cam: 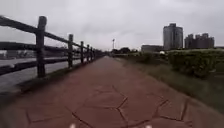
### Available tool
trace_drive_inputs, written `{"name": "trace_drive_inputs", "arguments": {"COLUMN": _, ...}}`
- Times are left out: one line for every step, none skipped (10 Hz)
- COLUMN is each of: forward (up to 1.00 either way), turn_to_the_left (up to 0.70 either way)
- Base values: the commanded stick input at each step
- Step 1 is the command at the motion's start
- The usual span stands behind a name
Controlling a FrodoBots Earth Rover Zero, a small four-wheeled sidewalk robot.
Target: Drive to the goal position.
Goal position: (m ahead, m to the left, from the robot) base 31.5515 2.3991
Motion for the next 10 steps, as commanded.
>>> {"name": "trace_drive_inputs", "arguments": {"forward": 1.00, "turn_to_the_left": 0.00}}
{"name": "trace_drive_inputs", "arguments": {"forward": 1.00, "turn_to_the_left": 0.00}}
{"name": "trace_drive_inputs", "arguments": {"forward": 1.00, "turn_to_the_left": 0.00}}
{"name": "trace_drive_inputs", "arguments": {"forward": 1.00, "turn_to_the_left": 0.00}}
{"name": "trace_drive_inputs", "arguments": {"forward": 1.00, "turn_to_the_left": 0.00}}
{"name": "trace_drive_inputs", "arguments": {"forward": 1.00, "turn_to_the_left": 0.00}}
{"name": "trace_drive_inputs", "arguments": {"forward": 1.00, "turn_to_the_left": 0.00}}
{"name": "trace_drive_inputs", "arguments": {"forward": 1.00, "turn_to_the_left": 0.00}}
{"name": "trace_drive_inputs", "arguments": {"forward": 1.00, "turn_to_the_left": 0.00}}
{"name": "trace_drive_inputs", "arguments": {"forward": 1.00, "turn_to_the_left": 0.00}}
